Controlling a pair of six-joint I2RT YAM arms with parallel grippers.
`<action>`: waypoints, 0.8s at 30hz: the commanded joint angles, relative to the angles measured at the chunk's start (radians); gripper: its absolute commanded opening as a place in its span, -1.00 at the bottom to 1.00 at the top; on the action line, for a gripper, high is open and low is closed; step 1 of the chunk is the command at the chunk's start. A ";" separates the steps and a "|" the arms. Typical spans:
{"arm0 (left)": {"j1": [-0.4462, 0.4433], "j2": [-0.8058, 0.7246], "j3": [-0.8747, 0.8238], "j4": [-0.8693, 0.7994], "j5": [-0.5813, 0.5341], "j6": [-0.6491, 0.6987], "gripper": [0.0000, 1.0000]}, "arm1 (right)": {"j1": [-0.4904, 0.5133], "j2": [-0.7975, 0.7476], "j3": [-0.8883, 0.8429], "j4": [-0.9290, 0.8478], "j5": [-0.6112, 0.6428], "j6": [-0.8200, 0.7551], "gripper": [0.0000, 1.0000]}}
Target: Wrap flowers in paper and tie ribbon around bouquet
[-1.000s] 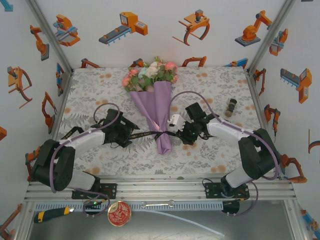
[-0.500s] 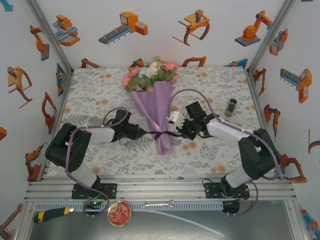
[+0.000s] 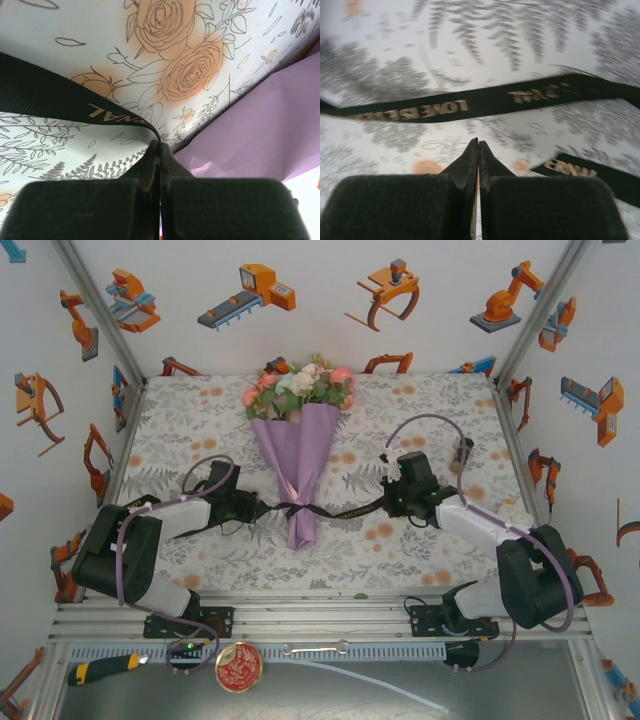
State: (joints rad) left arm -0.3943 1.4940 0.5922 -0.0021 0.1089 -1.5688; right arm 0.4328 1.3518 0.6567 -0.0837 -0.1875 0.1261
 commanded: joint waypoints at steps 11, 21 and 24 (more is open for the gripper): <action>-0.003 -0.031 0.039 -0.119 -0.008 0.090 -1.00 | 0.212 0.246 0.166 0.176 -0.306 -0.296 0.45; 0.030 -0.060 0.027 -0.135 -0.023 0.137 -1.00 | 0.228 0.292 0.135 0.289 0.004 -0.092 -1.00; 0.093 -0.082 -0.001 -0.142 -0.011 0.194 -1.00 | 0.155 0.241 0.030 0.390 0.043 0.106 -1.00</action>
State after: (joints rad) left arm -0.3527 1.4441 0.6113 -0.0856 0.1287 -1.4471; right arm 0.6495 1.6459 0.7650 0.2081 -0.2966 0.0265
